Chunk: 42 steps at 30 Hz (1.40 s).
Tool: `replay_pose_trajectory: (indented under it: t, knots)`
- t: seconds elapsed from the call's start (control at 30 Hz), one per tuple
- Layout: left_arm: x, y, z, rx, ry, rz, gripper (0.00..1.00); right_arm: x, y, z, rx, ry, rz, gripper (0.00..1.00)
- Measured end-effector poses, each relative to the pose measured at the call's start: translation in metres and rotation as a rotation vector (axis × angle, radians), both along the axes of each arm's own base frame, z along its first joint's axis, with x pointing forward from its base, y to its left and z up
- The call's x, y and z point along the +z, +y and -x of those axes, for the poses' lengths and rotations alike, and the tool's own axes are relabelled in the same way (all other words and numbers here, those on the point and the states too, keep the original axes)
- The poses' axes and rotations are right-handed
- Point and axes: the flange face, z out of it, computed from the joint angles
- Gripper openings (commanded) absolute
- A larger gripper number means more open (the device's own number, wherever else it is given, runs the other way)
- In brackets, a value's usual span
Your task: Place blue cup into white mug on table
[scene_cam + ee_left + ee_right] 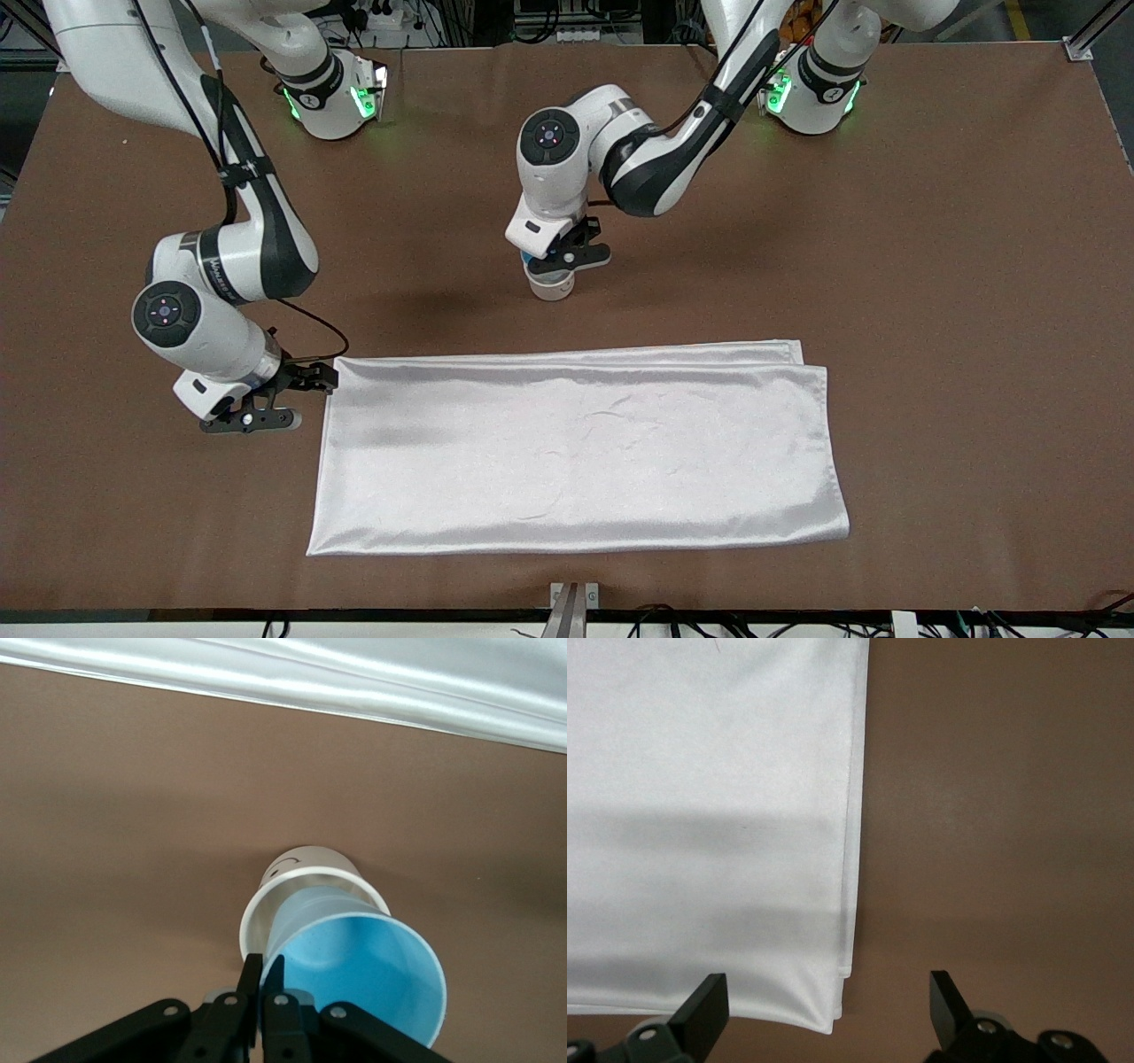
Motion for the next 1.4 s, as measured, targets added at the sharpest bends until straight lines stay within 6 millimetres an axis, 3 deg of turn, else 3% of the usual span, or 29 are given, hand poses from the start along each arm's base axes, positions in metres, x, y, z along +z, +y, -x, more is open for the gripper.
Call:
replay_pose_trajectory:
  t: [0.07,0.1,0.13,0.43,0.67,0.93,1.27,1.4]
  knots:
    - [-0.004,-0.002,-0.002,0.002,0.003,-0.001,0.73,0.0,0.0,-0.002,0.0,-0.004,0.0,1.0]
    - [-0.006,-0.002,-0.002,0.003,0.004,-0.002,0.91,0.001,-0.002,-0.003,-0.001,-0.006,0.0,1.0]
    - [-0.008,-0.002,-0.003,0.004,0.005,-0.002,1.0,0.002,-0.003,-0.004,0.001,-0.008,0.001,1.0]
    - [-0.002,-0.005,-0.008,0.011,-0.005,0.01,1.0,0.003,-0.044,-0.01,0.046,-0.009,0.006,1.0]
    - [0.032,0.007,-0.034,0.048,-0.05,0.047,1.0,0.006,-0.048,-0.009,0.05,-0.009,0.006,1.0]
    - [0.106,0.073,-0.095,0.077,-0.132,0.103,1.0,0.047,-0.056,0.012,0.09,-0.019,0.012,1.0]
    - [0.168,0.152,-0.136,0.018,-0.183,0.106,1.0,0.092,-0.103,0.055,0.093,-0.006,0.021,1.0]
    - [0.184,0.178,-0.144,0.017,-0.185,0.096,1.0,0.11,-0.109,0.067,0.081,0.012,0.023,1.0]
